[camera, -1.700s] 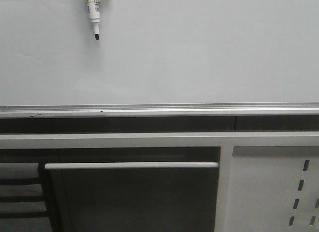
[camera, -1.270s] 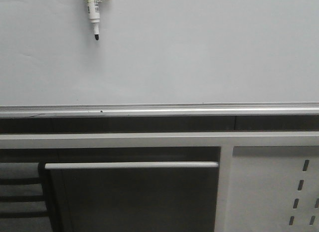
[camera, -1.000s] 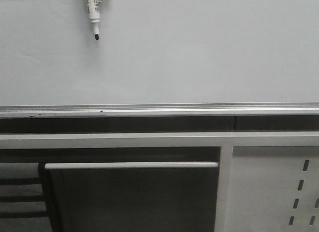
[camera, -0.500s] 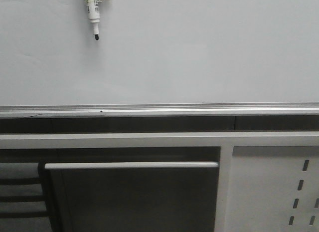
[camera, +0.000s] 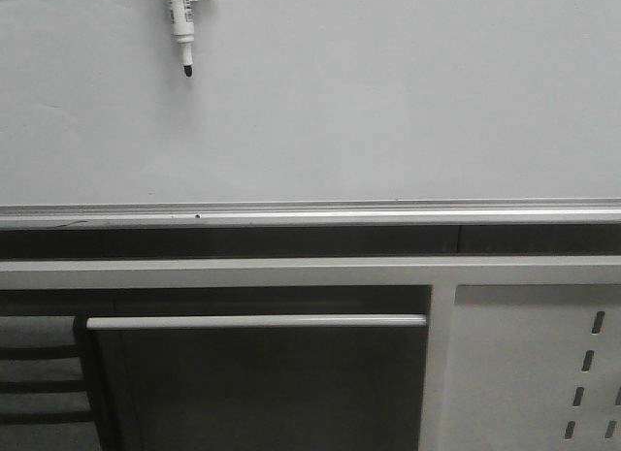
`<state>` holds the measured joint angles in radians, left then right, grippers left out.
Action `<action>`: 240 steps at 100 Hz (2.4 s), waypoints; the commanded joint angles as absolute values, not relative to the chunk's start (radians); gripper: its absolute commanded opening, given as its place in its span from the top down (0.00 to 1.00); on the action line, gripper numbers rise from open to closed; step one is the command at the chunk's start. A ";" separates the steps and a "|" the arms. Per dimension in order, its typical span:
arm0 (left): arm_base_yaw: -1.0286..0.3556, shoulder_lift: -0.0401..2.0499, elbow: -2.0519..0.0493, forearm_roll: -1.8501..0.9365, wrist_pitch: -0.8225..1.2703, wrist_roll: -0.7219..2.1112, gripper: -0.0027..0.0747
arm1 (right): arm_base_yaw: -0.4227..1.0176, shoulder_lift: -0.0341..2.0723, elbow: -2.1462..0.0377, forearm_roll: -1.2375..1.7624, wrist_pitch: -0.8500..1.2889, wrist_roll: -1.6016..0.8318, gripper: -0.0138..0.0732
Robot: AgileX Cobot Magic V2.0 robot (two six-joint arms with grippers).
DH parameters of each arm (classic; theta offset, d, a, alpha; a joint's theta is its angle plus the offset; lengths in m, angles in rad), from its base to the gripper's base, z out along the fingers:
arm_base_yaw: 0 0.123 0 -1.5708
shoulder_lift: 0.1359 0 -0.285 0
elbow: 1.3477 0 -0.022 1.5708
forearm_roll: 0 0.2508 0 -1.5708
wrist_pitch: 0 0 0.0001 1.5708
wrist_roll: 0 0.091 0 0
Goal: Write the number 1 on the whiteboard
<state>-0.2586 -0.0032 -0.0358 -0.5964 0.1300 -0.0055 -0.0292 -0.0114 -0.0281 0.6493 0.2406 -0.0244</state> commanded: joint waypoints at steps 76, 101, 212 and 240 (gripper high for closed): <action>-0.264 0.670 -0.625 -1.012 0.522 0.649 0.51 | 0.010 0.507 -0.595 0.580 0.612 -0.302 0.32; -0.264 0.769 -0.625 -1.528 0.504 1.152 0.52 | 0.010 0.507 -0.595 0.595 0.608 -0.302 0.33; -0.788 1.217 -0.923 -1.639 -0.232 1.528 0.54 | 0.010 0.507 -0.595 0.602 0.584 -0.302 0.33; -0.788 1.220 -0.923 -1.602 -0.262 1.528 0.70 | 0.010 0.507 -0.595 0.602 0.584 -0.302 0.33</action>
<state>-0.7812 1.2375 -0.8880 -1.6397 -0.2649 1.5279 0.0097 0.4926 -0.5590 0.5752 0.6487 -0.2957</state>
